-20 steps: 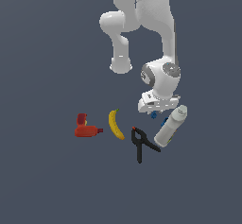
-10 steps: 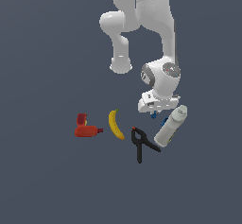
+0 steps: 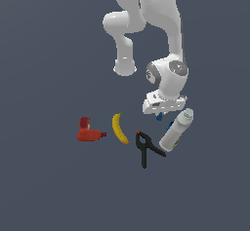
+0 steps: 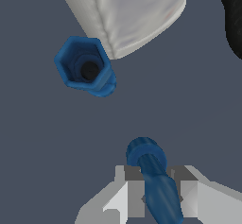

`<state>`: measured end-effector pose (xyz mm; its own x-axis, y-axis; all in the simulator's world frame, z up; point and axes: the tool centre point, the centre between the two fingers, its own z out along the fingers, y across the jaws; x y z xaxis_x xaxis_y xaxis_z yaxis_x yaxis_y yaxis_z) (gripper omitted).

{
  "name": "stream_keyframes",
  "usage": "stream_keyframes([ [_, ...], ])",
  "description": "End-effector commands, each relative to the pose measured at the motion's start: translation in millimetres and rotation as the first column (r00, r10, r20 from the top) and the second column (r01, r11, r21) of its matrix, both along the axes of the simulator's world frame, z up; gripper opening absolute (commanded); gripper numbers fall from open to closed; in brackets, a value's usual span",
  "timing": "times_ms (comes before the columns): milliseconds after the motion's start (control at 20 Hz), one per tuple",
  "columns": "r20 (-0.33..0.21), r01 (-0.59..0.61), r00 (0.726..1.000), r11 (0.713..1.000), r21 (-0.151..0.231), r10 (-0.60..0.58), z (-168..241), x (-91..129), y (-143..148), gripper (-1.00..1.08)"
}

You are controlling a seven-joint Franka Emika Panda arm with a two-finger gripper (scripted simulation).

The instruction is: Pick up a designated object from a clutter of objects.

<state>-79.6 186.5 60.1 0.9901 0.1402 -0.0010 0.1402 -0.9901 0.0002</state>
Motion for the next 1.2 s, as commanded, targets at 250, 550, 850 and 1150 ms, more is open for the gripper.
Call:
stream_keyframes([
  [250, 0.001, -0.001, 1.0, 1.0, 0.0, 0.001, 45.4, 2.0, -3.3, -1.0],
  [550, 0.0, -0.002, 1.0, 1.0, 0.002, 0.002, 100.9, 4.3, -7.1, -1.0],
  [850, 0.0, -0.002, 1.0, 1.0, 0.003, 0.002, 161.0, 7.2, -11.1, -1.0],
  [1150, 0.0, -0.002, 1.0, 1.0, 0.003, 0.002, 220.3, 10.6, -15.4, -1.0],
])
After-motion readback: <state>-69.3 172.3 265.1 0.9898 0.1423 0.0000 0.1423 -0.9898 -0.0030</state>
